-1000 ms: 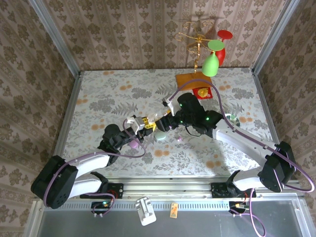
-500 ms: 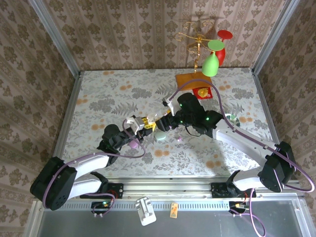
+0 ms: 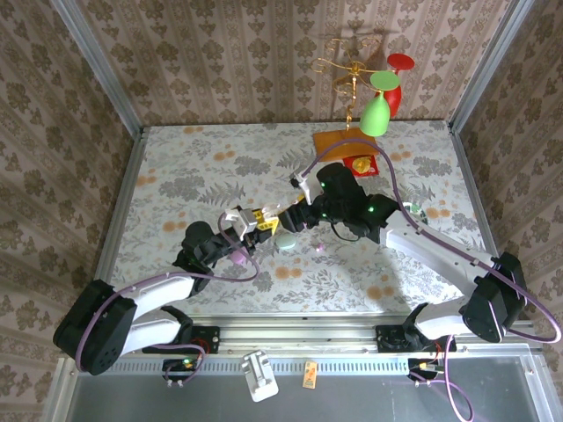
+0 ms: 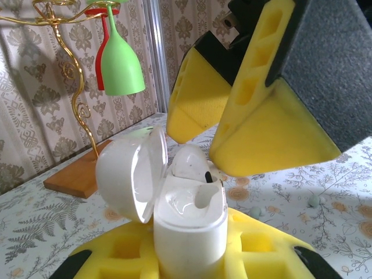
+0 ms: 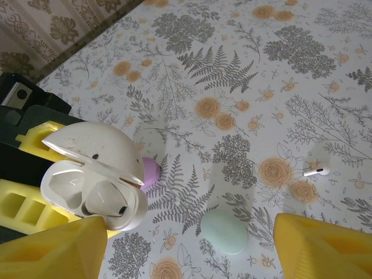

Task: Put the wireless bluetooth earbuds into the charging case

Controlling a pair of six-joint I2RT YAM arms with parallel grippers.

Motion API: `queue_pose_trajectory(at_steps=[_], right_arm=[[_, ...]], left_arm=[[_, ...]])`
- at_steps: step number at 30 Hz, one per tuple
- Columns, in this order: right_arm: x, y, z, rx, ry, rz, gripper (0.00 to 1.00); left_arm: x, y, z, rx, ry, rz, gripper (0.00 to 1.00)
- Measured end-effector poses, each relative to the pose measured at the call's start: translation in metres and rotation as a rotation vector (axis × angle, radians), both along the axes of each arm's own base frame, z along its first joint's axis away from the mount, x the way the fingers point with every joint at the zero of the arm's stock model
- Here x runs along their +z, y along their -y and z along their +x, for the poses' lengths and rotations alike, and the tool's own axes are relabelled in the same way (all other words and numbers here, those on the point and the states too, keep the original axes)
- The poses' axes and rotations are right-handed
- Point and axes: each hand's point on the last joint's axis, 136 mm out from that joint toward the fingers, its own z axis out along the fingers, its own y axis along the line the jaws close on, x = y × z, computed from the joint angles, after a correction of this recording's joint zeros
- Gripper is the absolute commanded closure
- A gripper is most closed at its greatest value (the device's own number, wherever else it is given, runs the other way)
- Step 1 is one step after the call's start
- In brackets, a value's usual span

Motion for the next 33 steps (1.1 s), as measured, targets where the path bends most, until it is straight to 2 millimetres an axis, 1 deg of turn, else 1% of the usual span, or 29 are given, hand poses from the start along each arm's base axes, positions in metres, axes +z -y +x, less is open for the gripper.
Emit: queue_pose_trajectory(at_steps=[4,8,13,15,17,20,23,24,28,31,33], right_arm=[[0.003,-0.001,0.0,0.007,0.004,0.001,0.22],[0.008,0.001,-0.001,0.01,0.018,0.011,0.22],[0.023,0.02,-0.005,-0.039,0.061,0.074,0.23],[0.025,0.03,0.001,-0.092,0.06,0.103,0.24],[0.021,0.038,0.01,-0.153,0.04,0.123,0.24],[0.003,0.049,0.029,-0.249,-0.025,0.124,0.24],[-0.031,0.058,0.051,-0.357,-0.131,0.081,0.23],[-0.045,0.059,0.06,-0.399,-0.171,0.06,0.23],[-0.09,0.063,0.083,-0.529,-0.283,-0.001,0.25],[-0.112,0.062,0.095,-0.599,-0.344,-0.038,0.25],[-0.122,0.057,0.105,-0.63,-0.373,-0.061,0.24]], left_arm=[[0.003,-0.001,-0.001,0.0,0.007,-0.005,1.0],[0.002,-0.002,-0.003,0.001,0.008,-0.005,1.0],[-0.003,-0.01,-0.001,0.031,0.012,0.001,1.0],[-0.004,-0.017,0.002,0.054,0.013,0.0,1.0],[-0.002,-0.022,0.003,0.073,0.021,-0.003,1.0],[0.004,-0.028,0.003,0.092,0.041,-0.004,1.0],[0.01,-0.031,-0.001,0.096,0.067,-0.003,1.0],[0.012,-0.032,-0.002,0.097,0.072,-0.001,1.0],[0.011,-0.034,-0.004,0.104,0.082,0.015,1.0],[0.005,-0.035,-0.004,0.107,0.073,0.031,0.99],[0.003,-0.035,-0.004,0.106,0.067,0.037,0.99]])
